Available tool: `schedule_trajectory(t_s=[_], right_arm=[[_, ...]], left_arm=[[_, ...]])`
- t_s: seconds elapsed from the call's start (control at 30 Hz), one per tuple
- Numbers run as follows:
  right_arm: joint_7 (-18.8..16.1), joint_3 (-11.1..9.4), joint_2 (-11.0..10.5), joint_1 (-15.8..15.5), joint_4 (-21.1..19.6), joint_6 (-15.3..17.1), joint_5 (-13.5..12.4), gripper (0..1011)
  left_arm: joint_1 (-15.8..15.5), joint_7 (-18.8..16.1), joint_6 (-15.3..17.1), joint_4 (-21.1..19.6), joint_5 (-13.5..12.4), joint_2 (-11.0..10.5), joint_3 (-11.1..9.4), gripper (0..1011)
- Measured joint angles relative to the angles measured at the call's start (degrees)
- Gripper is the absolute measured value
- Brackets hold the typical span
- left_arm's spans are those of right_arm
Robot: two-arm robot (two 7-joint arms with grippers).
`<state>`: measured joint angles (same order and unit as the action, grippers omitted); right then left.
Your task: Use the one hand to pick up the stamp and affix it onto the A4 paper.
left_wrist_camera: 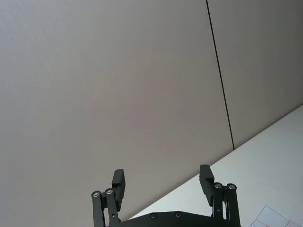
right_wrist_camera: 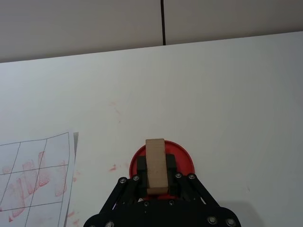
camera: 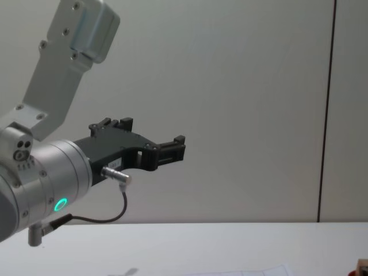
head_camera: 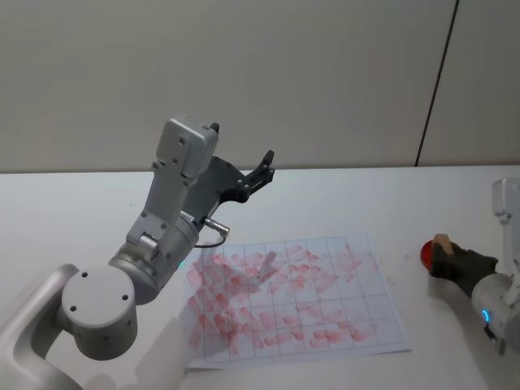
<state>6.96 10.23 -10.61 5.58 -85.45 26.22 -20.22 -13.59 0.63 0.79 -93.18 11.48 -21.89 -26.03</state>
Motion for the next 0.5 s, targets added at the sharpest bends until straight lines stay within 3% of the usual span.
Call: schedule_trajectory(t_s=[0.5], right_arm=[[-1.2, 0.8, 0.3, -0.5, -6.7, 0.3, 2.4, 218]], left_arm=[[0.0, 0.0, 0.0, 0.0, 0.0, 0.0, 0.0, 1001]])
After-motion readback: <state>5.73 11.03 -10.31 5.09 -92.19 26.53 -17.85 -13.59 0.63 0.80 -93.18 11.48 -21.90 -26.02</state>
